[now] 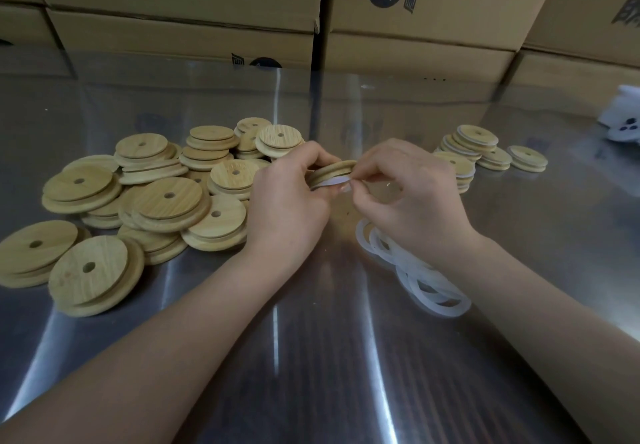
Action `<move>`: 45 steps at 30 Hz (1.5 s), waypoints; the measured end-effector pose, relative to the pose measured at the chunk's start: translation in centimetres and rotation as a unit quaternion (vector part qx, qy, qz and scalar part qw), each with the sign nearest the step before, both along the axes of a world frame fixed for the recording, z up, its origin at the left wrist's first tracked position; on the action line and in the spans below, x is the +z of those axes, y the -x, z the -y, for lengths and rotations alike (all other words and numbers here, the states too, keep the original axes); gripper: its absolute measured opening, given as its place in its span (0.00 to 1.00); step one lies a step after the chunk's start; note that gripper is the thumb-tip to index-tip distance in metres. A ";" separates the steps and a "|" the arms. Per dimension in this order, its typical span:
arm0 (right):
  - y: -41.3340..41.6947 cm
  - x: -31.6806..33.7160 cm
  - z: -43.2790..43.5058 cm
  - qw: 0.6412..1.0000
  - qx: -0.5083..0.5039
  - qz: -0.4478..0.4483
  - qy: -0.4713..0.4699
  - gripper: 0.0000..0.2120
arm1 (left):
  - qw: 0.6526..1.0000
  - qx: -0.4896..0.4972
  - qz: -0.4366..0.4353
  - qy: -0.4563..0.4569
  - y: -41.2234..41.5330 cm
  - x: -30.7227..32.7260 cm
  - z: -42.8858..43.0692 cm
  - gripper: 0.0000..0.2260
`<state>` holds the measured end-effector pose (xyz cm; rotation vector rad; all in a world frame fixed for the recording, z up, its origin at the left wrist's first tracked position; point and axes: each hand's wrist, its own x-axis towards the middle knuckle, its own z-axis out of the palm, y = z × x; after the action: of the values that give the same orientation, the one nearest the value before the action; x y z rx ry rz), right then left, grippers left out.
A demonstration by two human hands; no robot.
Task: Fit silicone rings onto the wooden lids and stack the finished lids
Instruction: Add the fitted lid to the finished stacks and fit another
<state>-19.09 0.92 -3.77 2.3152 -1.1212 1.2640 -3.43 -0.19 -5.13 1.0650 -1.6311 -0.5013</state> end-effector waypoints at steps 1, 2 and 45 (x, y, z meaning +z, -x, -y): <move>0.0 0.1 0.0 1.000 0.000 0.006 -0.007 0.02 | 1.000 0.001 0.002 0.003 0.0 0.0 0.1 0.07; -0.1 0.1 -0.1 1.000 -0.001 0.011 -0.013 0.02 | 1.000 0.004 0.004 0.005 0.0 0.0 0.1 0.07; 0.4 0.0 0.3 1.000 0.008 0.022 0.003 0.01 | 0.980 -0.115 -0.130 -0.095 0.2 0.3 -0.3 0.11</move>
<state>-19.49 0.62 -3.75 2.3072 -1.1116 1.3286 -3.60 0.10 -4.88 0.9083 -1.5010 -0.9269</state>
